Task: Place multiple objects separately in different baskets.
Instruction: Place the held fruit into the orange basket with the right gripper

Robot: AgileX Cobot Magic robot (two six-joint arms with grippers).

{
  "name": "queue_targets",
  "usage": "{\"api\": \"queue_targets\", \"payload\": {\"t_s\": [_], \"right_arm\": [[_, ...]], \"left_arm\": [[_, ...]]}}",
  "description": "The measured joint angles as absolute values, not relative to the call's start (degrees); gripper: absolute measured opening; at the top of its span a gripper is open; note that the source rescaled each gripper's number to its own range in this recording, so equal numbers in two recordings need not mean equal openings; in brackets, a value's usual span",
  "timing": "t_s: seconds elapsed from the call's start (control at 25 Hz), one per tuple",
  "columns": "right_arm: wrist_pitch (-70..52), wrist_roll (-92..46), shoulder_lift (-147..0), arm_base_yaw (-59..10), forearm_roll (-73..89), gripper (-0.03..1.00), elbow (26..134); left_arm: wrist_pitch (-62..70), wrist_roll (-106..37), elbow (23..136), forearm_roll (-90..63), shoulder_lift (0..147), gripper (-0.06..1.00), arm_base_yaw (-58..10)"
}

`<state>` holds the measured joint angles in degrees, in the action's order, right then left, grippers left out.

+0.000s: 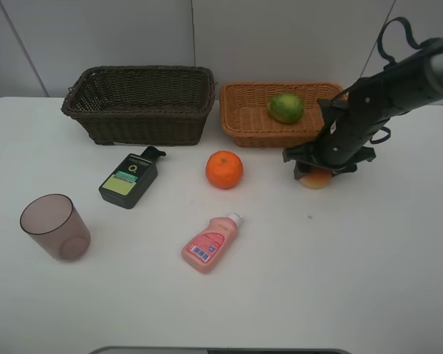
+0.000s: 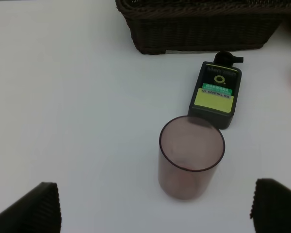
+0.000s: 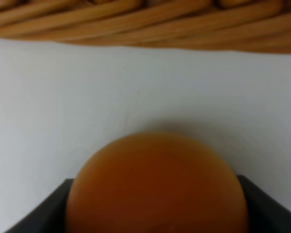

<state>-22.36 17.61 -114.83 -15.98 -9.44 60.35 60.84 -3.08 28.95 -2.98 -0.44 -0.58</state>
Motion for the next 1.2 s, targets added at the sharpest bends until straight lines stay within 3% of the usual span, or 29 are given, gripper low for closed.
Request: {"api": "queue_targets", "payload": {"t_s": [0.4, 0.8, 1.2], "right_arm": [[-22.60, 17.61, -114.65, -15.98, -9.44, 0.26, 60.35], [-32.34, 17.61, -106.15, -15.98, -9.44, 0.26, 60.88], [-48.98, 14.12, -105.12, -15.78, -9.44, 0.26, 75.35]], "left_arm": [[60.84, -3.08, 28.95, -2.98, -0.44, 1.00, -0.58], [60.84, -3.08, 28.95, -2.98, -0.44, 1.00, -0.58], [60.84, -3.08, 28.95, -2.98, -0.44, 1.00, -0.58]]}}
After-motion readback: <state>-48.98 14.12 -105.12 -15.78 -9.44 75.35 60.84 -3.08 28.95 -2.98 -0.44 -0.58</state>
